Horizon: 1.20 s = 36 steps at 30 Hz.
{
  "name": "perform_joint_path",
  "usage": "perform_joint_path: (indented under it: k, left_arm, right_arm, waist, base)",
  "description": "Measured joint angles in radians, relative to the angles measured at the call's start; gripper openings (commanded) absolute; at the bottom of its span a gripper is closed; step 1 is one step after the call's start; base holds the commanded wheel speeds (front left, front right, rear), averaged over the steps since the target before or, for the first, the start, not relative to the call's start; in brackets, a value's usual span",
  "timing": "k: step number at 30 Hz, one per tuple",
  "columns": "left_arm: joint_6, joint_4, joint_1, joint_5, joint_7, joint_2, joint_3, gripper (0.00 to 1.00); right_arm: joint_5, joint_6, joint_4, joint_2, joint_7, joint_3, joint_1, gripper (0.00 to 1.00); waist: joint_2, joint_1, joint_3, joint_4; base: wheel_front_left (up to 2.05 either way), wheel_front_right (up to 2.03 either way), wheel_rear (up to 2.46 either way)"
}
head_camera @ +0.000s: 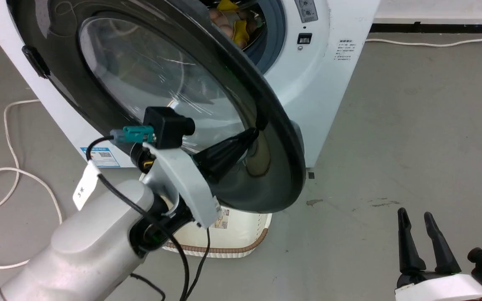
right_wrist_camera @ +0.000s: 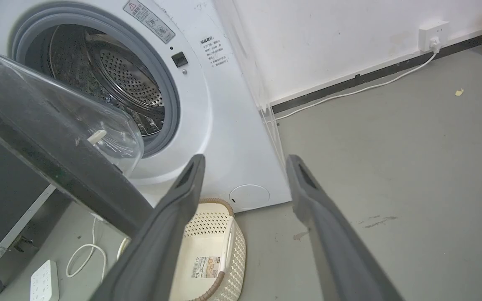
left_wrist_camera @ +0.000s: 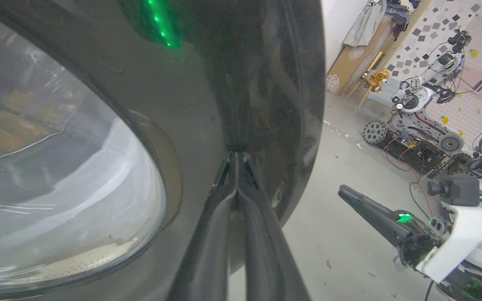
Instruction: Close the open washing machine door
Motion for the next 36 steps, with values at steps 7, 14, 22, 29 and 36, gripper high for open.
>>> perform_joint_path:
  k: [7,14,22,29,36]
  left_arm:
    - [0.0,0.007,-0.04,-0.074,-0.051,0.004,-0.009,0.0]
    - [0.011,-0.022,-0.042,-0.148,-0.13,0.097,0.08,0.0]
    - [0.231,-0.034,0.052,0.004,-0.227,0.193,0.304,0.0]
    - [0.335,-0.17,0.327,0.344,-0.228,0.131,0.637,0.0]
    - [0.295,-0.222,0.581,0.507,-0.228,-0.004,0.816,0.0]
  right_arm:
    - [-0.001,0.0,0.004,0.0,0.0,0.008,0.0,1.0]
    - [-0.006,0.0,0.009,0.0,0.0,0.011,0.002,1.0]
    - [-0.02,0.0,0.01,0.0,0.0,0.024,0.003,1.0]
    - [-0.029,0.0,0.0,0.0,0.0,0.02,0.008,1.0]
    - [-0.038,0.0,-0.005,0.0,0.0,0.009,0.029,1.0]
  waist:
    - [0.0,-0.0002,-0.036,0.012]
    - [0.0,-0.0003,-0.101,0.046]
    - [-0.0001,-0.0003,-0.167,0.074]
    - [0.0,-0.0003,-0.184,0.074]
    - [0.0,-0.0003,-0.195,0.062]
  base:
    - [0.0,0.0,0.0]
    - [0.0,0.0,0.0]
    - [0.0,0.0,0.0]
    - [0.0,0.0,0.0]
    - [0.0,0.0,0.0]
